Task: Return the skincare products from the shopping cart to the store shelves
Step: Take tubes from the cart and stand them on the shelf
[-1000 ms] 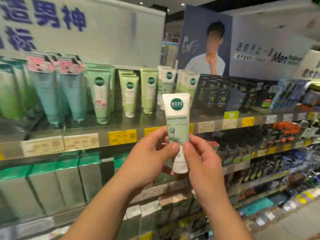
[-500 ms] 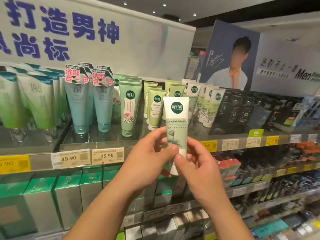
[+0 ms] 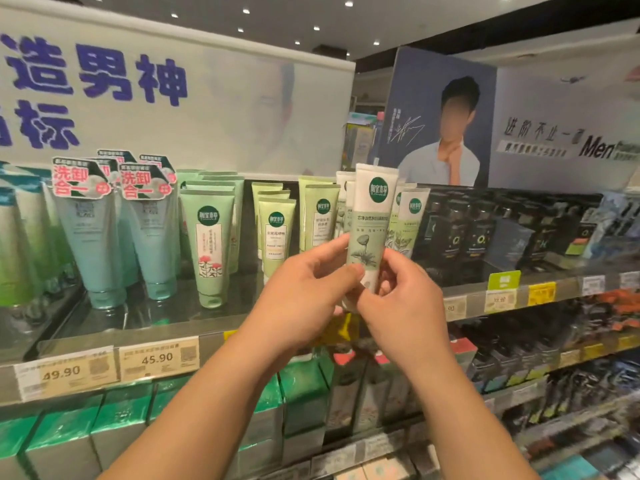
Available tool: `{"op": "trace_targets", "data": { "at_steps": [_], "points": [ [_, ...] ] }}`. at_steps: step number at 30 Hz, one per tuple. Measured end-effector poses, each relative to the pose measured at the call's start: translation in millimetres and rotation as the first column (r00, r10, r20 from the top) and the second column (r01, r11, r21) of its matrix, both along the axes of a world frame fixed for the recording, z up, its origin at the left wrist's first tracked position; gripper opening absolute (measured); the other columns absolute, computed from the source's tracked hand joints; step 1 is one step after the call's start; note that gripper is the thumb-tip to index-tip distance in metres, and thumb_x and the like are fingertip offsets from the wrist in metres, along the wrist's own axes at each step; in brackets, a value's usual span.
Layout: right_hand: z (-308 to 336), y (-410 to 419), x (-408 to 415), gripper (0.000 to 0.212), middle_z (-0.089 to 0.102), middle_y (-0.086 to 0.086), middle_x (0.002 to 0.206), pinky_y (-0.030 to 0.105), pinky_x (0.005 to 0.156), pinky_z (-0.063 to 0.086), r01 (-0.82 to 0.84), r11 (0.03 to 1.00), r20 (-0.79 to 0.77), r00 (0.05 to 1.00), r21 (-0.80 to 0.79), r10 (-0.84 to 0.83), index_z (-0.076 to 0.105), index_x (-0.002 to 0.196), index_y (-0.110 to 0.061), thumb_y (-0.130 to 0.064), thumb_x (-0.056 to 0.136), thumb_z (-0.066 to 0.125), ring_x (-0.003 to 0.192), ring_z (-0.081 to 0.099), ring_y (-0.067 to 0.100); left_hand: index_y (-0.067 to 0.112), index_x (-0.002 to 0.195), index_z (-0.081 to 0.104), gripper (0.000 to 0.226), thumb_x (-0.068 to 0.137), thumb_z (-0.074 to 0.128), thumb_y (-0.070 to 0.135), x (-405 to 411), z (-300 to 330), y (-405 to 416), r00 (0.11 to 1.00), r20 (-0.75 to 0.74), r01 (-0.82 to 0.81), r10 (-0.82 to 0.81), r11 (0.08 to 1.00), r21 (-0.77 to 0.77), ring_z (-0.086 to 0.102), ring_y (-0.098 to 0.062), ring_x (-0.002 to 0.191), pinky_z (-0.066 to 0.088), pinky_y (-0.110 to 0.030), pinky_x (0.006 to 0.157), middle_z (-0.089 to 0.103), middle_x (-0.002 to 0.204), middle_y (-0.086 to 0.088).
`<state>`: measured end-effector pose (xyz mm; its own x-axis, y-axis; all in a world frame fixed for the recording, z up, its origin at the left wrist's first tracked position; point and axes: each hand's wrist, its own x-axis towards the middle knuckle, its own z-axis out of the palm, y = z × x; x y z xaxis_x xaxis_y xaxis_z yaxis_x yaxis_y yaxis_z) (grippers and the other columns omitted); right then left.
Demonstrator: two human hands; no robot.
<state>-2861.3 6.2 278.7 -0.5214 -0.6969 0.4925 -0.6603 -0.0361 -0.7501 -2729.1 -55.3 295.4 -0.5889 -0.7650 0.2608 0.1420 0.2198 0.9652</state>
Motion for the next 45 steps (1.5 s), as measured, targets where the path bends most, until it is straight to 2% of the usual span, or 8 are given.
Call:
{"op": "trace_targets", "data": {
  "at_steps": [4,6,10,14,20,30,36,45],
  "points": [
    [7,-17,-24,0.03,0.073,-0.015,0.087,0.012,0.064,0.047,0.054,0.998,-0.011,0.999,0.024,-0.054,0.072,0.107,-0.034,-0.044,0.08,0.081,0.074,0.063,-0.006,0.042,0.134,0.063,0.038,0.097,0.068,0.034,-1,6,-15,0.998,0.015,-0.068,0.068,0.997,0.022,0.069,-0.004,0.108,0.055,-0.031,0.079,0.071,0.123,0.021],
    [10,-28,-35,0.034,0.074,-0.016,0.091,0.006,0.064,0.045,0.082,0.995,-0.032,0.996,0.064,-0.08,0.072,0.108,-0.03,-0.044,0.079,0.082,0.079,0.065,-0.008,0.041,0.132,0.064,0.037,0.096,0.068,0.035,2,7,-20,0.994,0.014,-0.108,0.108,0.994,0.012,0.069,-0.006,0.105,0.056,-0.032,0.079,0.072,0.12,0.019],
    [10,-46,-49,0.043,0.074,-0.009,0.104,0.022,0.072,0.047,0.129,0.983,-0.086,0.989,0.127,-0.118,0.07,0.114,-0.023,-0.043,0.079,0.083,0.092,0.067,0.009,0.04,0.123,0.068,0.027,0.098,0.065,0.029,8,8,-25,0.986,0.0,-0.167,0.167,0.985,0.035,0.071,-0.012,0.102,0.059,-0.038,0.085,0.074,0.116,0.014],
    [4,-61,-53,0.047,0.073,-0.004,0.112,0.02,0.068,0.043,0.132,0.973,-0.101,0.988,0.188,-0.115,0.065,0.118,-0.02,-0.038,0.079,0.085,0.094,0.066,0.013,0.038,0.118,0.068,0.023,0.099,0.063,0.025,11,6,-25,0.982,0.007,-0.187,0.187,0.981,0.049,0.071,-0.016,0.104,0.058,-0.042,0.087,0.074,0.117,0.01],
    [-5,-74,-56,0.044,0.072,0.003,0.117,0.025,0.08,0.046,0.168,0.961,-0.12,0.982,0.219,-0.145,0.063,0.117,-0.015,-0.032,0.082,0.084,0.108,0.066,0.024,0.036,0.115,0.07,0.021,0.098,0.065,0.024,15,5,-27,0.976,0.025,-0.217,0.216,0.974,0.059,0.071,-0.022,0.108,0.058,-0.049,0.092,0.075,0.115,0.008],
    [-3,-87,-55,0.049,0.072,0.005,0.119,0.027,0.08,0.048,0.185,0.959,-0.133,0.978,0.216,-0.159,0.063,0.123,-0.013,-0.031,0.083,0.085,0.107,0.067,0.024,0.034,0.112,0.072,0.021,0.098,0.063,0.022,20,3,-32,0.976,0.019,-0.218,0.218,0.974,0.064,0.07,-0.025,0.109,0.057,-0.044,0.087,0.076,0.112,0.006],
    [-5,-93,-54,0.053,0.072,0.006,0.12,0.04,0.088,0.06,0.219,0.951,-0.159,0.97,0.219,-0.187,0.062,0.122,-0.013,-0.035,0.081,0.086,0.106,0.069,0.028,0.034,0.111,0.072,0.021,0.098,0.062,0.02,23,1,-34,0.975,0.019,-0.221,0.22,0.973,0.069,0.07,-0.026,0.108,0.056,-0.041,0.083,0.076,0.112,0.005],
    [-10,-88,-52,0.055,0.07,0.001,0.12,0.03,0.081,0.049,0.2,0.967,-0.114,0.976,0.159,-0.183,0.056,0.13,-0.016,-0.043,0.087,0.077,0.11,0.065,0.023,0.036,0.116,0.07,0.019,0.101,0.059,0.032,31,2,-34,0.977,0.014,-0.213,0.213,0.975,0.054,0.071,-0.019,0.105,0.057,-0.046,0.087,0.077,0.11,0.008]
  ]
}}
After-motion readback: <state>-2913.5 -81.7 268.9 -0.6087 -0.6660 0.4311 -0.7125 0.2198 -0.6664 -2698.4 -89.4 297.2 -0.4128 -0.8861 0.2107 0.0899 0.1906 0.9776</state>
